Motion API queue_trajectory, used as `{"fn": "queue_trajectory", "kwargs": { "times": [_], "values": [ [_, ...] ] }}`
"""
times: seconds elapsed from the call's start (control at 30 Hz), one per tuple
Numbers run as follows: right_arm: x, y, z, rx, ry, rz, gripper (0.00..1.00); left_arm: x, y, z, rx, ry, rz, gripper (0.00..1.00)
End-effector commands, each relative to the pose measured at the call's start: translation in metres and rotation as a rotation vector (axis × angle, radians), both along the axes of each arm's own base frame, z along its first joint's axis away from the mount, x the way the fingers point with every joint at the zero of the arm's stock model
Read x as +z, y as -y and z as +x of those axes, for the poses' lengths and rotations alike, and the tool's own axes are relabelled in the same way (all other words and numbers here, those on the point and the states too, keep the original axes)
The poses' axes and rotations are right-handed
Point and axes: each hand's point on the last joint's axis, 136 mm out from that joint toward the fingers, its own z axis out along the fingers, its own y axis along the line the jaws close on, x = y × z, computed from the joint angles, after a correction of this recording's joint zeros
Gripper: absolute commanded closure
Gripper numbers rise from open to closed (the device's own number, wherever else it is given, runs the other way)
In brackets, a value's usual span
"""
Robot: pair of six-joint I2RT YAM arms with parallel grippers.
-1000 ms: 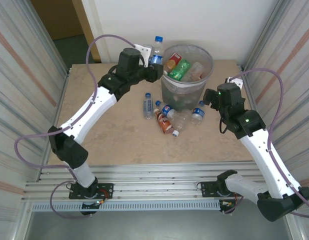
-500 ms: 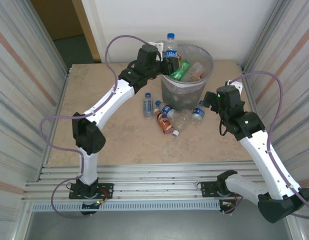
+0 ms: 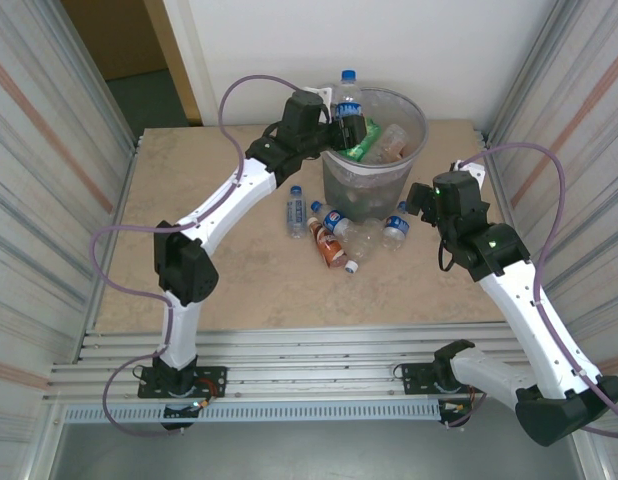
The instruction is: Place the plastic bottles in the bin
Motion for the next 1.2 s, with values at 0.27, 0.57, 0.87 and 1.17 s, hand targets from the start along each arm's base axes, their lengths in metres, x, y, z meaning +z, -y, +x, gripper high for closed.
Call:
{"fn": "queue_trajectory", "kwargs": {
  "times": [0.27,0.57,0.87,1.17],
  "values": [
    [0.003,0.0,0.004,-0.017,0.01,0.027,0.02,0.031,-0.002,-0.007,0.008,0.067,-0.027,0.24],
    [0.0,-0.002,0.006,-0.01,-0.005,0.024,0.02,0.048,-0.015,-0.014,0.038,0.141,0.014,0.27],
    [-0.02,-0.007,0.008,-0.003,-0.056,0.041,0.02,0.077,-0.049,-0.036,0.108,0.27,0.07,0.27],
    [-0.068,-0.023,0.008,0.02,-0.158,0.14,0.02,0.082,-0.103,-0.071,0.213,0.364,0.116,0.12]
  ]
}}
